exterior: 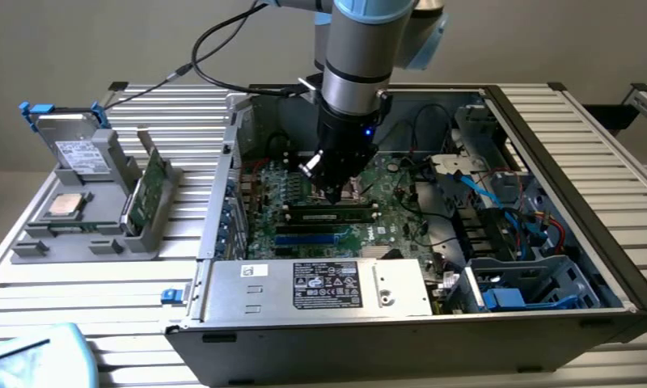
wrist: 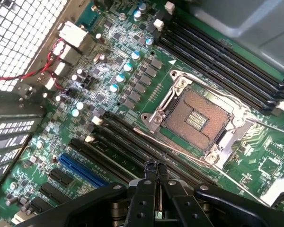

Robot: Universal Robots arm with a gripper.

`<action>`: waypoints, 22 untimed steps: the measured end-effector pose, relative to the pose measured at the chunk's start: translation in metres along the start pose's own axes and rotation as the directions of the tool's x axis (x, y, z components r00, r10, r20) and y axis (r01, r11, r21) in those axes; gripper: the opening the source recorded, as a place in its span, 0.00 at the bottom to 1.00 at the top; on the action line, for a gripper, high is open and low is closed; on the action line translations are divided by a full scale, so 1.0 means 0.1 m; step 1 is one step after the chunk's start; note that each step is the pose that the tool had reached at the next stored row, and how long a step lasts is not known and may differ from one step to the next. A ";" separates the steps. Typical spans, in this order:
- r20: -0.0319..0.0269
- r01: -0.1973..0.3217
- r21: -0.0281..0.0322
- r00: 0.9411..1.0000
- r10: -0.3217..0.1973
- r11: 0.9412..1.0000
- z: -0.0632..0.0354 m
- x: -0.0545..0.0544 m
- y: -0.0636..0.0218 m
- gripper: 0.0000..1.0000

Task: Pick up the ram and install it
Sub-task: 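Press down the ram until it locks into place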

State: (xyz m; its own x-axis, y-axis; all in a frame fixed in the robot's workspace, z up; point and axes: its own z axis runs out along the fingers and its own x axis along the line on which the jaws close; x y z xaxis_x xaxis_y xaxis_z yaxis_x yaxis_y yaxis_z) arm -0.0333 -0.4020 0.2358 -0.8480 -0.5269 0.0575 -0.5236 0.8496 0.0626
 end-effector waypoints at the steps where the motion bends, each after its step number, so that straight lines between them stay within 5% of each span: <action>1: 0.001 -0.014 -0.001 1.000 0.014 1.000 0.000 0.00 0.000 0.11; 11: 0.009 -0.152 -0.010 0.988 0.152 0.988 0.000 0.00 0.000 0.11; 22: 0.017 -0.302 -0.020 0.953 0.302 0.953 0.000 0.00 0.000 0.11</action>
State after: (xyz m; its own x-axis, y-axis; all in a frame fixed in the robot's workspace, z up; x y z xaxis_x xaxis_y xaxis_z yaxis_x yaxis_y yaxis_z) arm -0.0333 -0.4020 0.2358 -0.9679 -0.2450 0.0570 -0.2414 0.9684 0.0624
